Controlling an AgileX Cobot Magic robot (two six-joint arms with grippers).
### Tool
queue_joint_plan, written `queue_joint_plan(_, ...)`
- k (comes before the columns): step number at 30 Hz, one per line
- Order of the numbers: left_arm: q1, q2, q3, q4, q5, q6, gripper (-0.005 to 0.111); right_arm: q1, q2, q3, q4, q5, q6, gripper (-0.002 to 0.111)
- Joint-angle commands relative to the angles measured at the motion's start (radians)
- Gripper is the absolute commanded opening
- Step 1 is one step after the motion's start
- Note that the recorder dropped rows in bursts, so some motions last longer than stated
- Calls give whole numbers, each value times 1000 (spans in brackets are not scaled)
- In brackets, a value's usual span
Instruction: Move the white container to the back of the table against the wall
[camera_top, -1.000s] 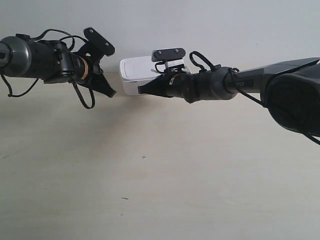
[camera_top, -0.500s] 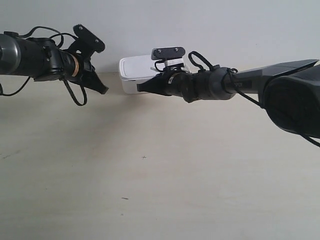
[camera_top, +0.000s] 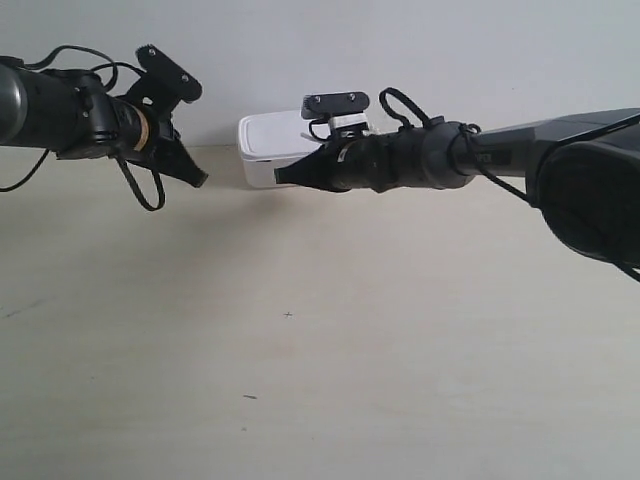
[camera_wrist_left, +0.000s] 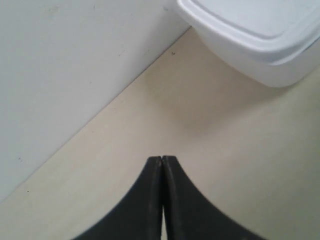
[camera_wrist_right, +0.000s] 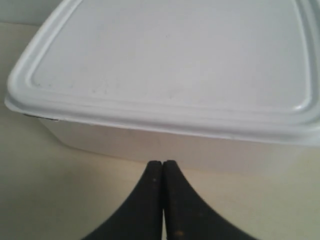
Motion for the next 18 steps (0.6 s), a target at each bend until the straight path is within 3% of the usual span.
queue_joint_plan(1, 2, -82, 56, -27, -43, -10, 0, 0, -53, -8, -4, 102, -2, 0)
queue_joint_plan(10, -12, -270, 214, -34, -109, -117, 0, 0, -215, 93, -31, 335, -47, 0)
queue_joint_plan(18, -145, -537, 430, -32, -144, -149, 0, 2, -592, 548, -35, 127, -85, 0)
